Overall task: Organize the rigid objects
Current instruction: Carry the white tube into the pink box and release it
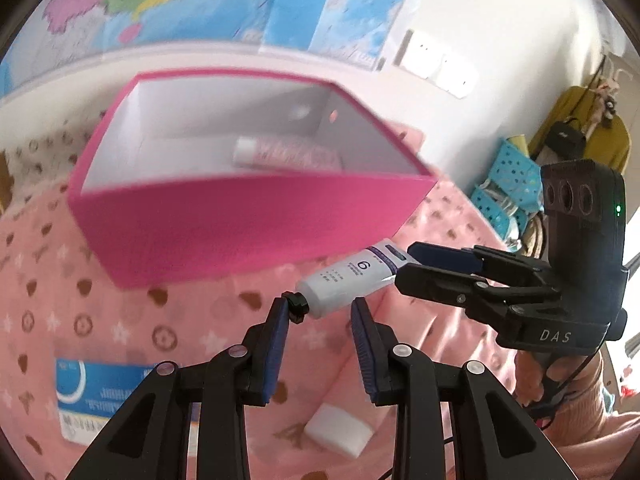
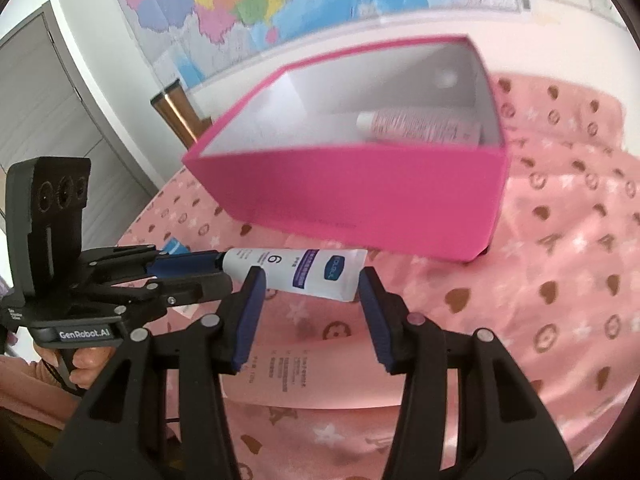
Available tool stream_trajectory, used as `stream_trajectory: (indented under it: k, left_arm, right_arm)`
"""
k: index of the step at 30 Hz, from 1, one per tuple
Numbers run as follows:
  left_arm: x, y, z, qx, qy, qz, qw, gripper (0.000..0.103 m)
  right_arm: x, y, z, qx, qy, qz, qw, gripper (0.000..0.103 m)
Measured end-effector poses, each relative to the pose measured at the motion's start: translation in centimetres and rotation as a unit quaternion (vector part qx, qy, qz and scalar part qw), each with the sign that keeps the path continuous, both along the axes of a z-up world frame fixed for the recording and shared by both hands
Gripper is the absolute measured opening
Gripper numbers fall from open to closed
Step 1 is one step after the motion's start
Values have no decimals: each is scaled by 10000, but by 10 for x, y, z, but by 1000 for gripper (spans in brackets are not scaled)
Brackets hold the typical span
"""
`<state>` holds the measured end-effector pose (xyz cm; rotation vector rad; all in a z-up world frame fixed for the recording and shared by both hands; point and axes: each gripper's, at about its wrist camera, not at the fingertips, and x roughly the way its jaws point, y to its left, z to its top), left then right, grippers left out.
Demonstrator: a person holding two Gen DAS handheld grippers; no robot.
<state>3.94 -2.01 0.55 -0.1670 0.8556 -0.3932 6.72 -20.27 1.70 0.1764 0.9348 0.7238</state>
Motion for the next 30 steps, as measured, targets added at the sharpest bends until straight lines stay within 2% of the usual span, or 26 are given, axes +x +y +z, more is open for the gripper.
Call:
stream_trajectory:
  k: [7,13,20,25,30]
  left_arm:
    - [13,-9,32,17,-420,-139,9990,34]
    - [36,-16,51,106,-640,-166,9978,34]
    - [67,-18,52,162,-622,-128,9979,34]
    - [89,-22,40,339,-471,-82,9983,34]
    - [107,-24,24,347,-249,-86,9991,34]
  right_arm:
    - [2,-12,38,67,-532,-168,9984,51]
    - [20,-16,56,63,-835,-298,9960,51]
    - [52,-18,52,-6,-777,-441,9960,51]
    - [75,-14,38,-221,-621,-498,9966,51]
    - [91,-9,29,-470,-587,-580,9955,51]
